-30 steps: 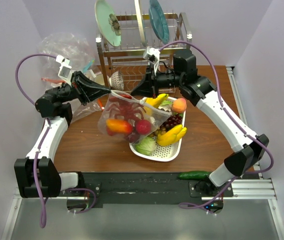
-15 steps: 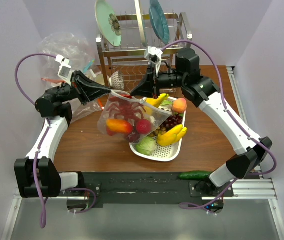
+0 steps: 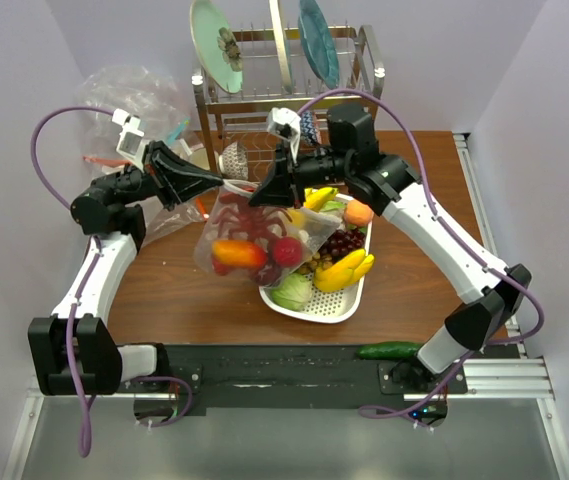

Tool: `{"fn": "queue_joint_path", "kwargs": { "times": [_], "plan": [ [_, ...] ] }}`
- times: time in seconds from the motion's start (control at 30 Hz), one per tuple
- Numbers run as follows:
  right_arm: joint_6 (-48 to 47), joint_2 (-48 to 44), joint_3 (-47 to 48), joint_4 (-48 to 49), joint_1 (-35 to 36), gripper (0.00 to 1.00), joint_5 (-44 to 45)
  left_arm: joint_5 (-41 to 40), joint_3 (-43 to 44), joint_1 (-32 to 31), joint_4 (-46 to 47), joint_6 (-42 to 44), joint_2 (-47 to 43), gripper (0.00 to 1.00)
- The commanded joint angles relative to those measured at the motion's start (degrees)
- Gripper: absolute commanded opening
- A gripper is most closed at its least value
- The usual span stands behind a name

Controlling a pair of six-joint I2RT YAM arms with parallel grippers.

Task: Place the food in the zip-top bag and seal the zipper
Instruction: Zip the zipper food storage bag at the center of the board.

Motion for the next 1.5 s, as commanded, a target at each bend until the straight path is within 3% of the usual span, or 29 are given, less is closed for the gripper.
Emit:
{"fn": "queue_joint_path", "kwargs": {
  "times": [0.0,0.17,0.23,0.33,0.5,0.63,0.93,1.2,1.47],
  "plan": [
    [-1.68,1.41,1.98,-0.79,0.68,0.00,1.36,-2.44,2.76,-2.10,25.42,1.57,-0.75,0.00],
    [-1.24,2.03,2.33,-0.52,1.64,0.00,0.48,-2.70,2.76,-4.83,16.83,9.54,-1.62,0.00],
    [-1.76,1.68,2.94,-1.65,1.56,0.15,1.09,-2.70,2.94,-5.10,14.26,11.67,-2.06,0.00],
    [-3.87,0.19,3.47,-3.94,1.47,0.27,2.41,-2.00,3.38,-5.10,10.83,14.22,-2.68,0.00],
    [-6.60,-4.11,3.30,-5.44,1.03,0.31,6.88,-1.47,2.94,-5.10,6.52,17.57,-3.91,0.00],
    [-5.55,-6.84,3.47,-4.83,0.06,0.44,15.23,-1.03,2.77,-5.10,6.17,17.92,-4.09,0.00],
    [-6.07,-7.29,3.38,-3.51,-0.20,0.43,19.11,-1.03,2.68,-5.10,6.26,18.01,-4.26,0.00],
    [-4.58,-3.51,4.61,-2.72,-0.20,0.32,11.31,-0.77,2.85,-5.10,6.69,17.57,-4.53,0.00],
    [-4.75,-4.91,2.33,-2.36,-0.20,0.37,9.17,-0.59,2.85,-5.10,6.69,17.66,-4.62,0.00]
  ]
}}
